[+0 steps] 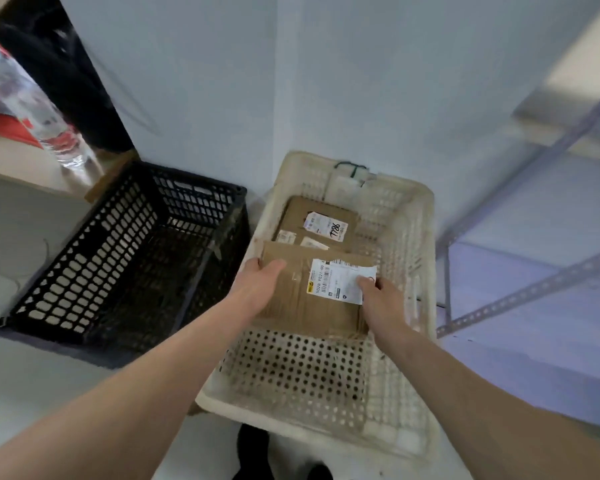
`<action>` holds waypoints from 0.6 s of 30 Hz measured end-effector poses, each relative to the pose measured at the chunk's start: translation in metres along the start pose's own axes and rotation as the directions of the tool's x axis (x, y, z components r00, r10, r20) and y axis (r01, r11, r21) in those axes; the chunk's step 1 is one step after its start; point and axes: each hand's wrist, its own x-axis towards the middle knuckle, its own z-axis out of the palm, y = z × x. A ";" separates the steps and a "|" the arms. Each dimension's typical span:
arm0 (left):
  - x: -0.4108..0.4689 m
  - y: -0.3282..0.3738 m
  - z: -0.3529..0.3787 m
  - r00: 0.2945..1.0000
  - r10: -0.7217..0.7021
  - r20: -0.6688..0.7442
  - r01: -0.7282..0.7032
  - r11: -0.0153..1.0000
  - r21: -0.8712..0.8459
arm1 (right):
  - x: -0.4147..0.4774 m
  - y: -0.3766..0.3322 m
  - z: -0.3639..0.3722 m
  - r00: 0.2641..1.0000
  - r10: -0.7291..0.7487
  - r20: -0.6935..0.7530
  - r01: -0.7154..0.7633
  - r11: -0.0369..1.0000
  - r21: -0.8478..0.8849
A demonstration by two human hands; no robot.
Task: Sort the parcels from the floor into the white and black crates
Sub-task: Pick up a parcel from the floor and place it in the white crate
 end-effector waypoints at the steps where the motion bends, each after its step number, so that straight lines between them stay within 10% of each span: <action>1: 0.006 -0.004 0.002 1.000 -0.003 0.018 0.002 1.000 0.020 | 0.003 0.009 0.004 1.000 0.024 -0.009 -0.024 1.000 -0.003; 18: 0.112 -0.119 0.042 0.959 -0.276 0.069 0.257 0.943 0.211 | 0.053 0.134 0.083 0.952 0.298 0.068 -0.284 0.946 -0.158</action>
